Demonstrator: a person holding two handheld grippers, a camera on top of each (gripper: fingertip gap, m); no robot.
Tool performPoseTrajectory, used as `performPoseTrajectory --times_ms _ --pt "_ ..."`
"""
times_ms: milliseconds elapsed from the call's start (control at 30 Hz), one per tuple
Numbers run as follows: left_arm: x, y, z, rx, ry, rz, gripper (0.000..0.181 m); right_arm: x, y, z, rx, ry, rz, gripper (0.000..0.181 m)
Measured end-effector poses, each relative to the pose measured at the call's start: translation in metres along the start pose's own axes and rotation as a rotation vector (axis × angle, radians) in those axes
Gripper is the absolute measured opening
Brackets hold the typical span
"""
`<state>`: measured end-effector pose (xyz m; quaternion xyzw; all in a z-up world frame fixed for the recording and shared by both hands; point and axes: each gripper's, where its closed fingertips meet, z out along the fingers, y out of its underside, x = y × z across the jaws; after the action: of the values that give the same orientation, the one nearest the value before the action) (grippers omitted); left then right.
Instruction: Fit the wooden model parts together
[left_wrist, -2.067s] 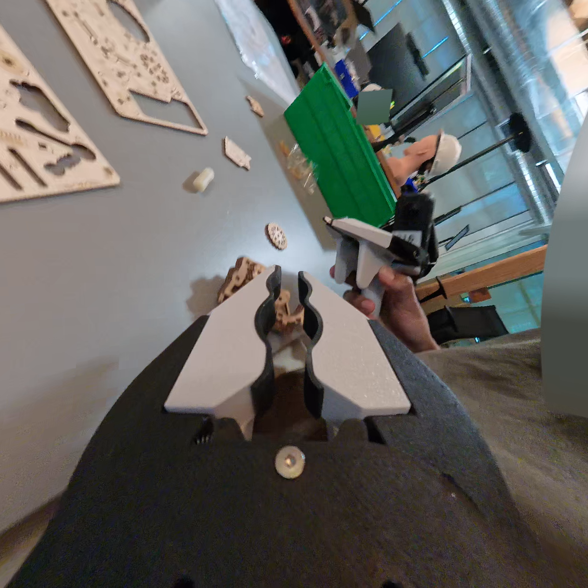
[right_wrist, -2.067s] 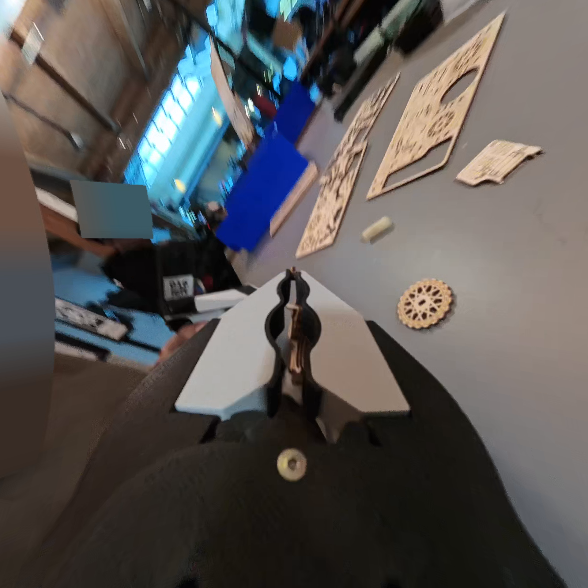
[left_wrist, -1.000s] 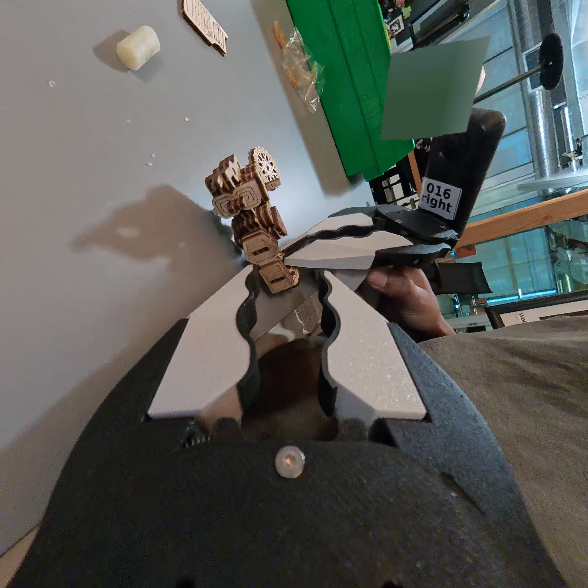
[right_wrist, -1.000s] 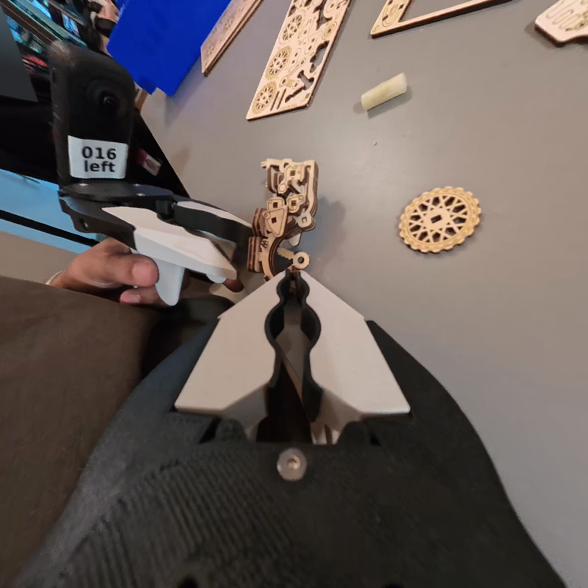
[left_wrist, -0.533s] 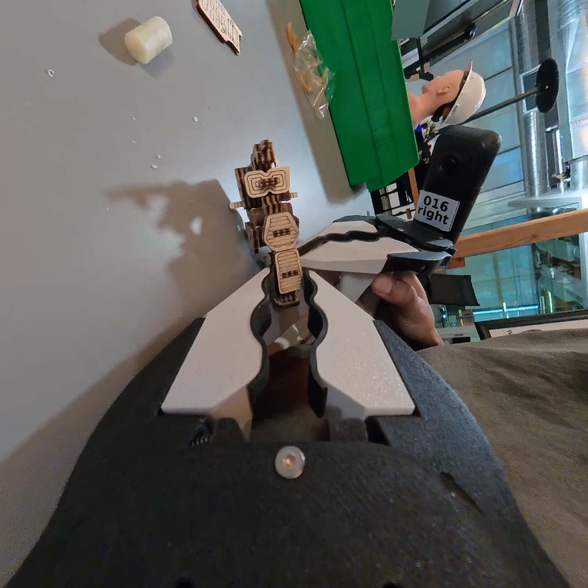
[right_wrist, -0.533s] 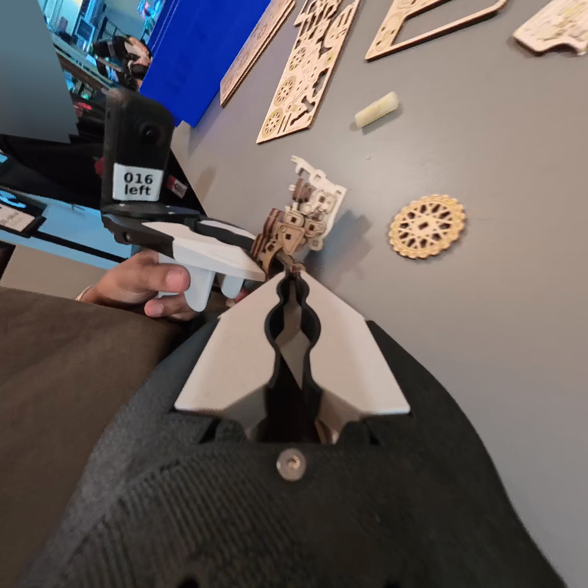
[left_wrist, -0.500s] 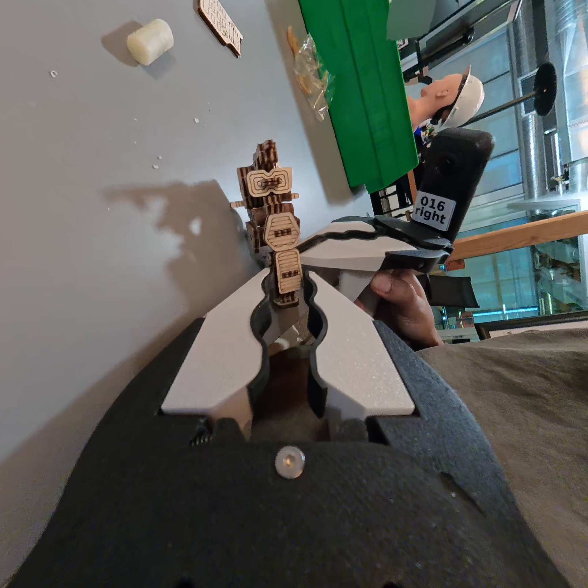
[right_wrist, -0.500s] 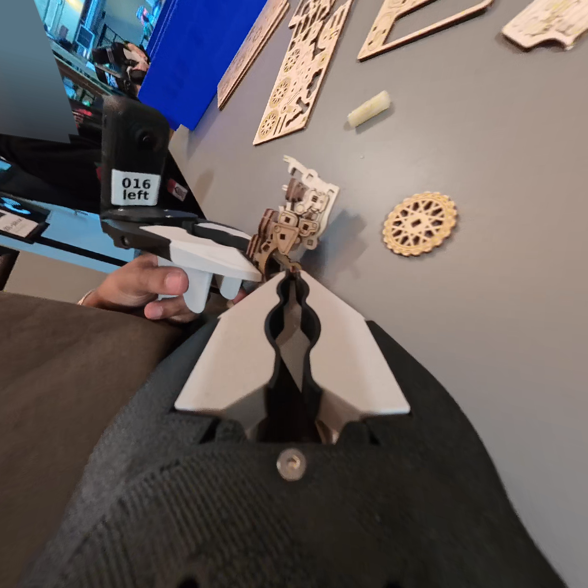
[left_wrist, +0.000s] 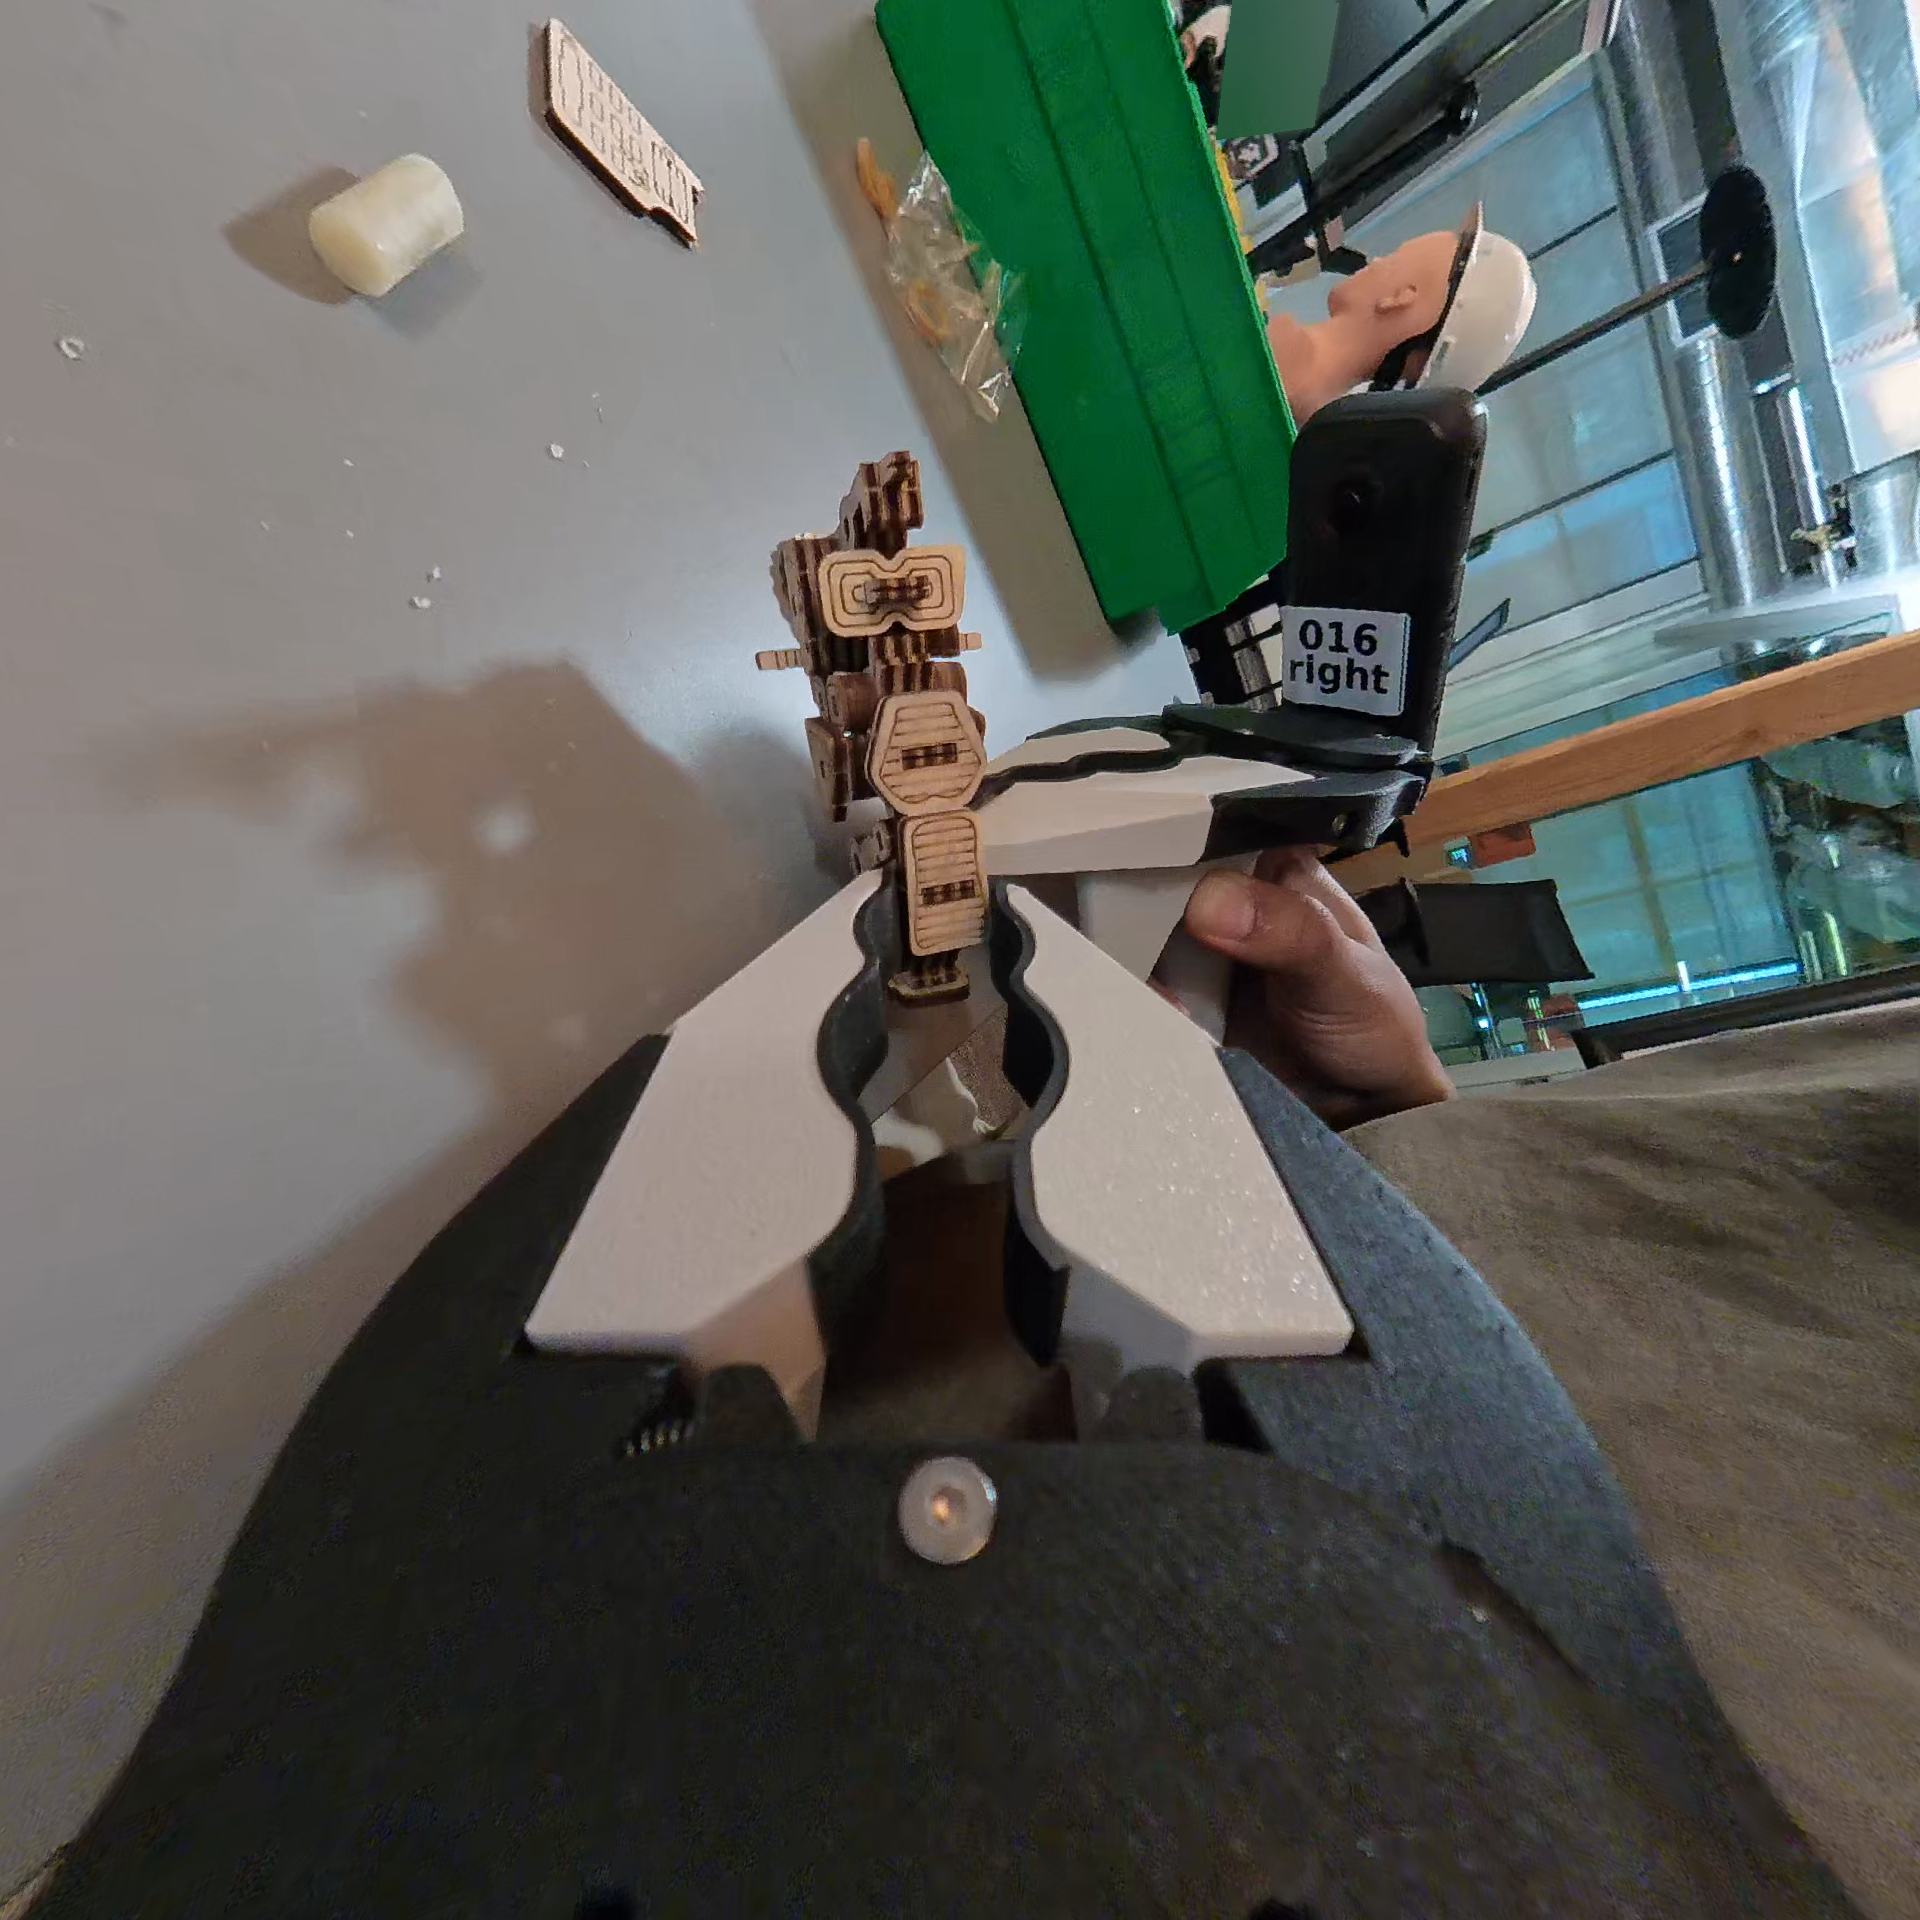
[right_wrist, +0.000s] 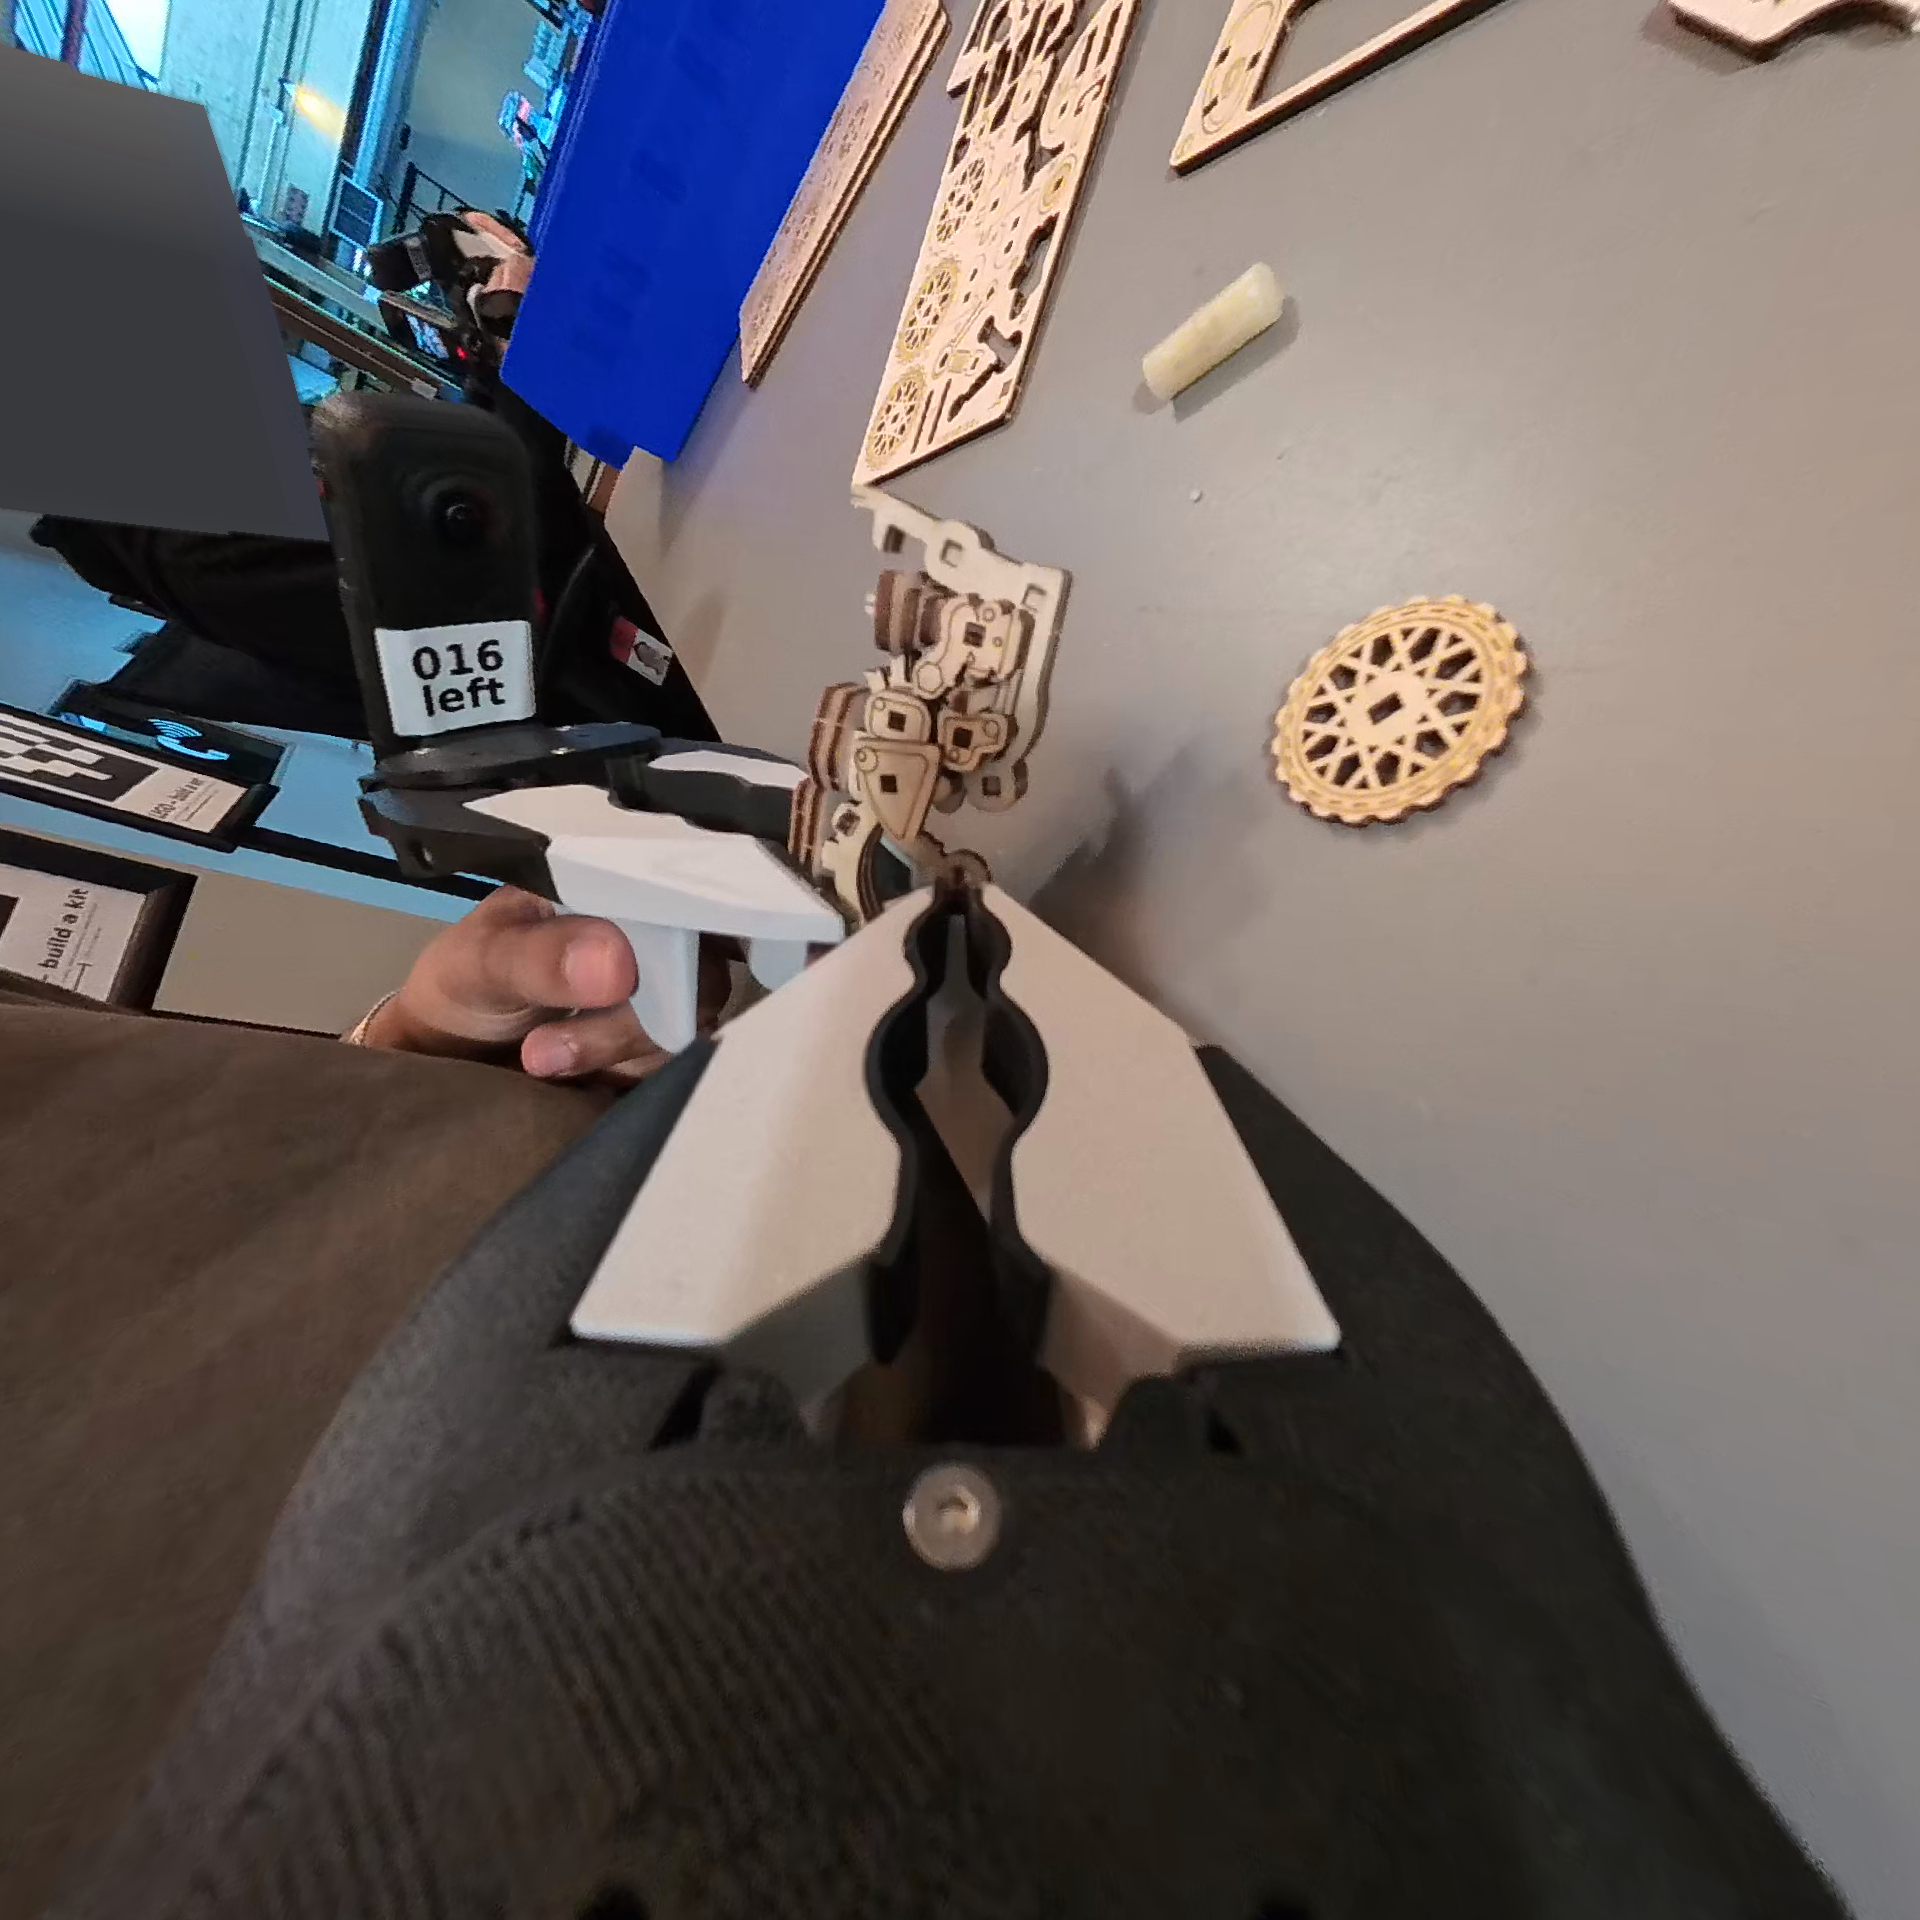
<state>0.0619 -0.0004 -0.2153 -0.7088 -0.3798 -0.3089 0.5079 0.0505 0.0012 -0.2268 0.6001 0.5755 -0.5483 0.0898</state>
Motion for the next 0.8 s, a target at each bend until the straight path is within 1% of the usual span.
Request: performPoseTrajectory --times_ms 300,567,800 --pt "0.0047 0.0011 0.0029 -0.008 -0.021 0.078 0.014 0.0001 -0.0002 -0.0024 0.003 0.0 0.015 0.001" --pt "0.0054 0.0021 0.0048 -0.019 -0.048 0.154 0.014 0.001 -0.0011 -0.0021 0.016 -0.036 0.174 0.001" --pt "0.0046 0.0009 0.0047 -0.007 -0.041 0.131 0.014 0.0014 -0.0022 -0.0018 0.037 -0.052 0.187 0.001"
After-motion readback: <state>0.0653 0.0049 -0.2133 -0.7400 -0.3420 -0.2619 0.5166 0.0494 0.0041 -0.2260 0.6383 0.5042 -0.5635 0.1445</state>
